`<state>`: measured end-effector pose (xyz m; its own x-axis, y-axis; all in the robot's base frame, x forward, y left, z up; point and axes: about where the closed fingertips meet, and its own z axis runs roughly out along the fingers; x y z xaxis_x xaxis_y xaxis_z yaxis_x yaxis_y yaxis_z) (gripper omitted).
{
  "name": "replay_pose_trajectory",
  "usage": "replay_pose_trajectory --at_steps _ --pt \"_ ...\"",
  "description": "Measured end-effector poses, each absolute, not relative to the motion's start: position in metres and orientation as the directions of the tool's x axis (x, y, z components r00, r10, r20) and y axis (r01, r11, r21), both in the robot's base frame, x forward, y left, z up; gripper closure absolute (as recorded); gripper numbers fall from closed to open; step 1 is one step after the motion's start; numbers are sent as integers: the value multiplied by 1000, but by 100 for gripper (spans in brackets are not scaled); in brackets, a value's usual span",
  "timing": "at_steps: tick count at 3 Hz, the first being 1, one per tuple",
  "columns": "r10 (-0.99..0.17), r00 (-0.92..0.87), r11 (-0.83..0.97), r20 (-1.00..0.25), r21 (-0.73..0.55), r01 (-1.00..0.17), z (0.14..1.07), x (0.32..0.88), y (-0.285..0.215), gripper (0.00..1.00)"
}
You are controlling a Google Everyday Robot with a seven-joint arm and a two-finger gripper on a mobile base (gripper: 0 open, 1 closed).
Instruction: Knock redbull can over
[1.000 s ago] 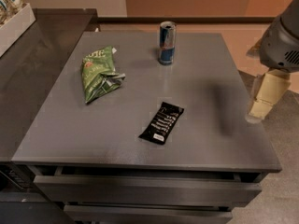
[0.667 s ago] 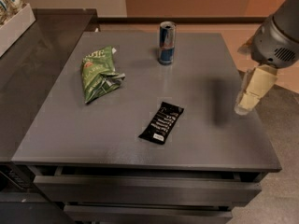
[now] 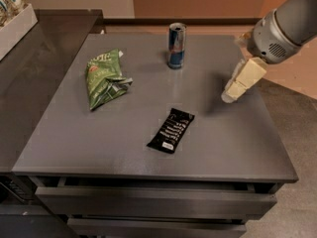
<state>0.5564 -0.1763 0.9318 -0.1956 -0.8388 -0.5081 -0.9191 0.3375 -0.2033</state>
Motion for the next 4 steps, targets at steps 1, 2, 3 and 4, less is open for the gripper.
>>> replay_pose_trajectory --at_steps 1,2,3,4 --pt "-785 -188 380 -590 -219 -899 928 581 -158 0" --pt "-729 -168 415 -663 -234 -879 928 607 -143 0" --pt "-671 -163 444 -723 -216 -869 929 629 -131 0" --pt "-611 -182 477 -770 -175 -861 928 653 -118 0"
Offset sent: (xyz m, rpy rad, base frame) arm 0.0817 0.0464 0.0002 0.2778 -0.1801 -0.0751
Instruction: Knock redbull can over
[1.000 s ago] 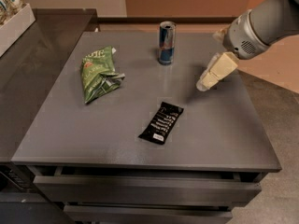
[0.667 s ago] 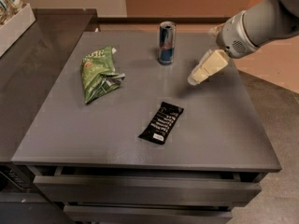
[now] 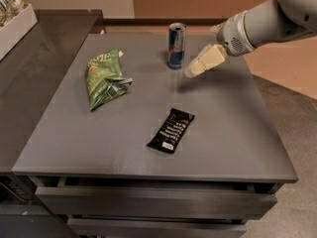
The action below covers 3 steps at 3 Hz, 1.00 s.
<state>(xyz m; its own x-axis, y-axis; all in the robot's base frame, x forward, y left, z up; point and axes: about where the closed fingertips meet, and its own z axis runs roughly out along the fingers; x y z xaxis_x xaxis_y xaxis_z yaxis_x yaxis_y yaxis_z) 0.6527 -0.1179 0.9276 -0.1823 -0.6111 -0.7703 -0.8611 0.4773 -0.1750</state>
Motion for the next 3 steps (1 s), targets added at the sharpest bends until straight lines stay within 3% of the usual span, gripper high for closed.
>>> replay_pose_trajectory --at_steps 3 --pt "-605 -134 466 -785 -213 -859 919 655 -96 0"
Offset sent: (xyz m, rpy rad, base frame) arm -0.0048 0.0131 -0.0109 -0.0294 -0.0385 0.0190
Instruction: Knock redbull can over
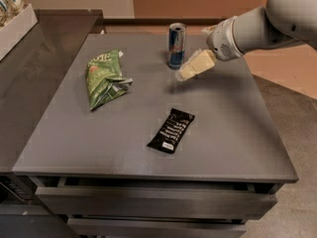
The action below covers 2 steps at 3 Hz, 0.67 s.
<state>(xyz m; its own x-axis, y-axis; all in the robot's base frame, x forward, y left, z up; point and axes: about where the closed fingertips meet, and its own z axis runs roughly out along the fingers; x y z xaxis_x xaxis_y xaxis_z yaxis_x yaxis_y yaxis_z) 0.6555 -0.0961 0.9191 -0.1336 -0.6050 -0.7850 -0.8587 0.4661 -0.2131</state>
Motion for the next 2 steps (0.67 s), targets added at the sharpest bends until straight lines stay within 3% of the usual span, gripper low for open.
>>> replay_pose_trajectory --at_steps 2 --pt "-481 -136 538 -866 -169 -826 917 690 -81 0"
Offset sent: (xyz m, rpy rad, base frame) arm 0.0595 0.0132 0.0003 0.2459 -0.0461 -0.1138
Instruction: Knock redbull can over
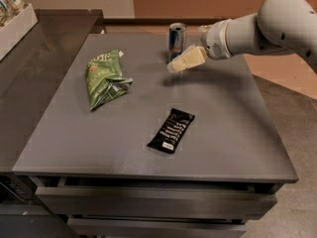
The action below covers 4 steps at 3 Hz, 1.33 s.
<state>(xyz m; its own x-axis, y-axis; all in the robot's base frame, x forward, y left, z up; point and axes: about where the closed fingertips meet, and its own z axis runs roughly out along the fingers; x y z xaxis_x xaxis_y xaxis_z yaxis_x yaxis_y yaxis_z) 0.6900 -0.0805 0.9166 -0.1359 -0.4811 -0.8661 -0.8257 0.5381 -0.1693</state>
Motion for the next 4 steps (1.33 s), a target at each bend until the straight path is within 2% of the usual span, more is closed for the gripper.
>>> replay_pose_trajectory --at_steps 1,3,4 --pt "-401 -156 583 -903 -120 -804 914 712 -74 0" --pt "-332 -142 603 -933 -94 -793 912 734 -55 0" --pt "-307 -134 626 -942 -94 -774 911 745 -55 18"
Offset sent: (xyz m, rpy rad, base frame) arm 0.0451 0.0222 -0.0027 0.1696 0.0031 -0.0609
